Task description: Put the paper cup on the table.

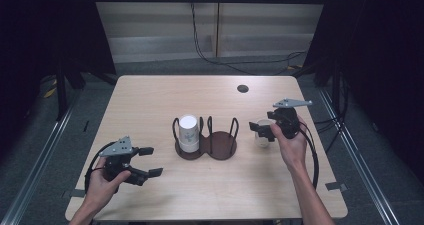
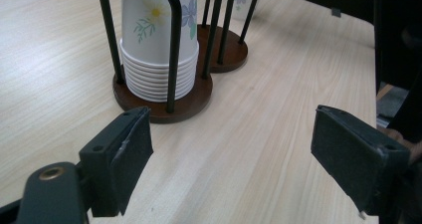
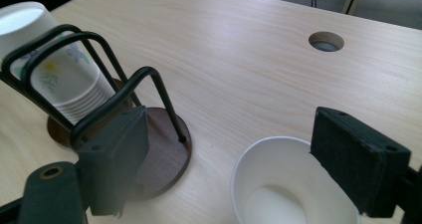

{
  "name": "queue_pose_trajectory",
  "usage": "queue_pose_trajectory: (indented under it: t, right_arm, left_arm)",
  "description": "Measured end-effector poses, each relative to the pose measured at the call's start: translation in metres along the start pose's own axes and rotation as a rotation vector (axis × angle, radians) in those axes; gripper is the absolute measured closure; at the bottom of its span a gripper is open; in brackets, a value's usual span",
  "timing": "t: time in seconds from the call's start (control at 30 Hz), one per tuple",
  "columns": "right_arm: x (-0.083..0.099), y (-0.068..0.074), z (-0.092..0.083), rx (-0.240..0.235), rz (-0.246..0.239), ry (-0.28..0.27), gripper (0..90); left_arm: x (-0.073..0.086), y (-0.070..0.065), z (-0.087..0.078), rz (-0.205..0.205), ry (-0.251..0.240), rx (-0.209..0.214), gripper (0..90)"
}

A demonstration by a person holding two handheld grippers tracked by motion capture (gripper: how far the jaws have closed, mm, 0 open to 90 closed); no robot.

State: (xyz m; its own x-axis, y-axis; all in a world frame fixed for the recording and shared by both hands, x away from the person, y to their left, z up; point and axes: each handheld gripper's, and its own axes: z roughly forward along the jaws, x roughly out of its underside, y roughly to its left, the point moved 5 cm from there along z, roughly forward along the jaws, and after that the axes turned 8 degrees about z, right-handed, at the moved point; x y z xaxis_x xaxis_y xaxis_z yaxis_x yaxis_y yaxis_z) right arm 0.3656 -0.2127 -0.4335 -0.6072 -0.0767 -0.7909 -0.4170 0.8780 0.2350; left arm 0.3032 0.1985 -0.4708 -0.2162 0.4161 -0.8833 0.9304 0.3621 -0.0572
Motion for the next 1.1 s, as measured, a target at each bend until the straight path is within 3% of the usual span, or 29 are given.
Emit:
queue_pose_trajectory:
  t: [0.07, 0.33, 0.4, 0.47, 0.67, 0.73, 0.8, 0.97, 1.1]
  right_arm:
    - [0.004, 0.001, -0.004, -0.008, 0.020, -0.031, 15.1]
    - [0.022, 0.025, -0.017, -0.020, 0.001, -0.064, 15.1]
    - [0.028, 0.030, -0.019, -0.006, -0.008, -0.077, 15.1]
    - [0.032, 0.034, -0.023, 0.038, -0.029, -0.101, 15.1]
    - [0.043, 0.052, -0.031, -0.004, -0.037, -0.126, 14.9]
    - [0.049, 0.056, -0.030, -0.010, -0.044, -0.118, 14.9]
    - [0.057, 0.061, -0.028, -0.024, -0.044, -0.108, 15.0]
    - [0.073, 0.072, -0.029, -0.041, -0.047, -0.116, 14.9]
    - [0.085, 0.077, -0.027, -0.054, -0.050, -0.127, 14.4]
  left_arm:
    - [0.001, -0.001, 0.002, 0.000, 0.003, -0.003, 16.3]
    - [0.002, -0.007, 0.007, -0.010, -0.003, -0.017, 17.7]
    - [0.002, -0.008, 0.007, -0.009, -0.006, -0.015, 17.8]
    - [0.003, -0.008, 0.006, -0.024, -0.014, -0.017, 17.9]
    - [0.007, -0.003, 0.005, -0.083, -0.036, -0.031, 17.8]
    - [0.008, -0.001, 0.003, -0.077, -0.030, -0.057, 17.8]
    - [0.008, -0.002, 0.003, -0.096, -0.040, -0.041, 17.7]
    - [0.010, -0.004, 0.003, -0.086, -0.033, -0.046, 17.7]
    - [0.010, -0.005, 0.002, -0.073, -0.041, -0.024, 15.9]
